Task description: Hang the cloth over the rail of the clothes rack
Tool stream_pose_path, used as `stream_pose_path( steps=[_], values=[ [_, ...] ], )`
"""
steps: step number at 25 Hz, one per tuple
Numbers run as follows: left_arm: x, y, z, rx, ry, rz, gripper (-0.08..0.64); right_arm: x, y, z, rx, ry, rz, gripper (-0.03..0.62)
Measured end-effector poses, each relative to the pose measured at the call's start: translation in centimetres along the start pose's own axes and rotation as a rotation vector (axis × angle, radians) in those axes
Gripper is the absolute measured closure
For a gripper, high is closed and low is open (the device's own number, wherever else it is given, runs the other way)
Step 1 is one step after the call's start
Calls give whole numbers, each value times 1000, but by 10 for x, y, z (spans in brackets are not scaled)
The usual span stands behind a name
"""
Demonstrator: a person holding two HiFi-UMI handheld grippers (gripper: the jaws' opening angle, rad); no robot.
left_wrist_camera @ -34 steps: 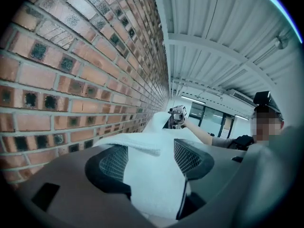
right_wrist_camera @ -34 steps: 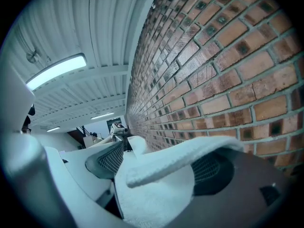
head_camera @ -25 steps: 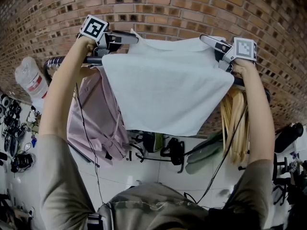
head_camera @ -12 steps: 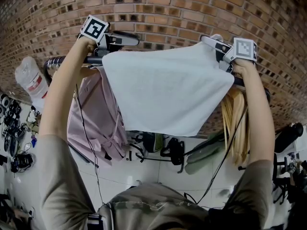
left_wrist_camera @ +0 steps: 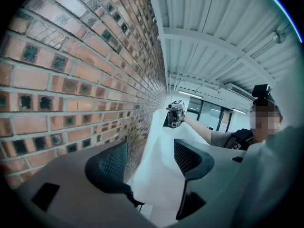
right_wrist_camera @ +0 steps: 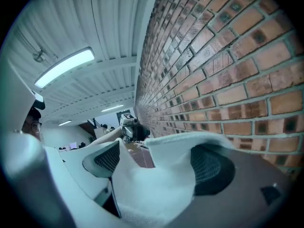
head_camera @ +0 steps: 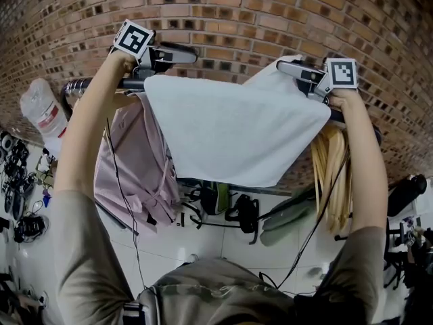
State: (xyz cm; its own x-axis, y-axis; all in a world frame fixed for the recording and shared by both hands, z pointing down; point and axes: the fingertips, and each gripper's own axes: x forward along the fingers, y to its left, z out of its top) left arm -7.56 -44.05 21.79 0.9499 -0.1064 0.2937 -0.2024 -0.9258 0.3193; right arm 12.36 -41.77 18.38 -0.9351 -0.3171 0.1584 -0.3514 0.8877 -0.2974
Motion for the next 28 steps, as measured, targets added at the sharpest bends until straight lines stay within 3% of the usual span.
stream_pose_path(
  steps=[7, 13, 19, 24, 28],
  values=[
    [2, -2, 3, 29, -1, -12, 264, -2, -22, -7, 69, 36, -93, 119],
    [2, -3, 3, 23, -4, -19, 264, -7, -33, -2, 12, 30, -137, 119],
    [-5, 1, 18, 74, -74, 11, 264, 0, -7, 6, -37, -5, -5, 120],
    [-2, -7, 26, 148, -93, -2, 264, -6, -4, 4, -28, -14, -4, 120],
    [-2, -5, 27, 148, -102, 13, 264, -7, 3, 12, -90, -44, 25, 120]
  ],
)
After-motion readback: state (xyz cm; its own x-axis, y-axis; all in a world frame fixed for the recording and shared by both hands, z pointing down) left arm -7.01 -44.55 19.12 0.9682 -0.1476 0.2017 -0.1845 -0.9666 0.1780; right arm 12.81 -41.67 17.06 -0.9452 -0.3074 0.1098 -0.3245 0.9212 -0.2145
